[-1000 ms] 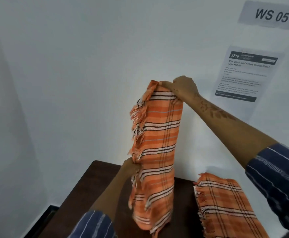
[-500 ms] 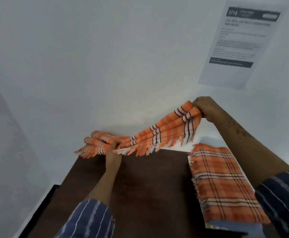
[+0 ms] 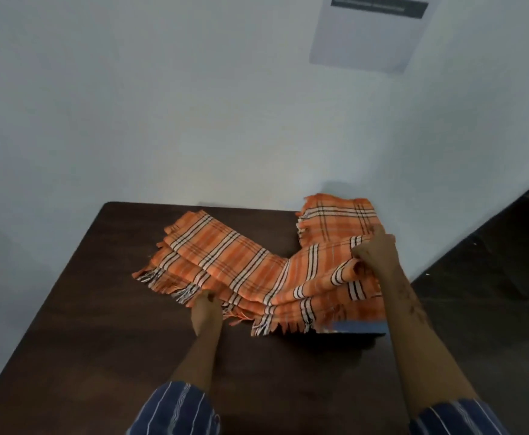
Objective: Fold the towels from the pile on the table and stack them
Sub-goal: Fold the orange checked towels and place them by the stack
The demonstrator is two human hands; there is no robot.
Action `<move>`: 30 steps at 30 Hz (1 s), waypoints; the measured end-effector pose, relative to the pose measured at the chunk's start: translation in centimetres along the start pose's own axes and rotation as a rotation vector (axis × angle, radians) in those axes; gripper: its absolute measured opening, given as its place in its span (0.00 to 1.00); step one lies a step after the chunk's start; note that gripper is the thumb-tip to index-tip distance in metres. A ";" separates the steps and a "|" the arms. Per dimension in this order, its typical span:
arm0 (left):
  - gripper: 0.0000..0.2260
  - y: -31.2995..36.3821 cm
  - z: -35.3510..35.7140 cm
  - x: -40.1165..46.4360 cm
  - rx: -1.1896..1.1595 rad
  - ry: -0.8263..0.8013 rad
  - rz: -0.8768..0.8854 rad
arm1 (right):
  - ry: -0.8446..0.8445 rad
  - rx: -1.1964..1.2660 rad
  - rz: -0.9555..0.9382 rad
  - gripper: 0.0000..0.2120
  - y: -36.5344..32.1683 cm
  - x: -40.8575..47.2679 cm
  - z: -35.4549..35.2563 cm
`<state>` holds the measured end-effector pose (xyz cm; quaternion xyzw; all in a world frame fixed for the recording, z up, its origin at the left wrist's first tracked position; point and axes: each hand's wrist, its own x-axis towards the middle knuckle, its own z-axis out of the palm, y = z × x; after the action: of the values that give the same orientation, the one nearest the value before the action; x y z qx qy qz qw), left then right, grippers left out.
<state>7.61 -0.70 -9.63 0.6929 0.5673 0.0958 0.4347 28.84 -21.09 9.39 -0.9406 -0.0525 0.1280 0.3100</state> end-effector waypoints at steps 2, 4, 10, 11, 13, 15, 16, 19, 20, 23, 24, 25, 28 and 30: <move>0.10 1.4 0.5 -0.8 -0.189 0.008 -0.054 | 0.008 0.066 0.091 0.32 1.6 0.4 -0.5; 0.10 2.5 1.6 -1.2 -0.410 -0.068 -0.148 | 0.011 0.139 0.138 0.32 3.1 0.5 -0.5; 0.16 3.6 4.5 -2.6 -0.677 -0.255 -0.400 | -0.205 0.220 0.122 0.54 5.1 -0.5 0.9; 0.17 3.7 5.0 -2.8 -0.688 -0.215 -0.417 | -0.230 0.204 0.117 0.53 5.0 -0.4 0.9; 0.22 3.9 5.4 -3.2 -0.640 -0.066 -0.499 | -0.276 0.228 0.108 0.47 4.7 -0.3 1.0; 0.26 4.3 5.6 -3.3 -0.666 0.029 -0.628 | -0.315 0.273 0.093 0.42 3.8 -0.4 1.1; 0.26 4.6 5.7 -3.4 -0.750 0.006 -0.674 | -0.341 0.294 0.082 0.41 3.4 -0.4 1.2; 0.24 5.1 6.3 -2.9 -0.836 -0.186 -0.704 | -0.404 0.392 0.076 0.36 2.0 -1.1 1.5; 0.24 5.1 6.3 -2.6 -0.844 -0.242 -0.713 | -0.411 0.436 0.078 0.34 1.6 -1.4 1.7; 0.22 5.4 5.7 -2.2 -0.939 -0.353 -0.740 | -0.407 0.517 0.063 0.29 0.4 -2.8 2.1; 0.21 5.5 5.1 -1.9 -0.967 -0.381 -0.748 | -0.403 0.537 0.059 0.28 0.0 -3.4 2.1; 0.21 5.4 4.2 -1.2 -0.975 -0.410 -0.753 | -0.396 0.578 0.072 0.28 -0.5 -3.9 2.3; 0.21 4.5 1.7 2.0 -0.966 -0.450 -0.698 | -0.433 0.691 0.081 0.28 -2.0 -5.8 2.9; 0.21 3.9 -1.1 3.6 -1.036 -0.385 -0.683 | -0.412 0.665 0.061 0.19 -2.9 -6.9 4.6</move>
<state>10.85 3.07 -7.47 0.1788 0.5481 0.0876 0.8124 20.90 -17.43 8.99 -0.7446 -0.0413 0.3333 0.5768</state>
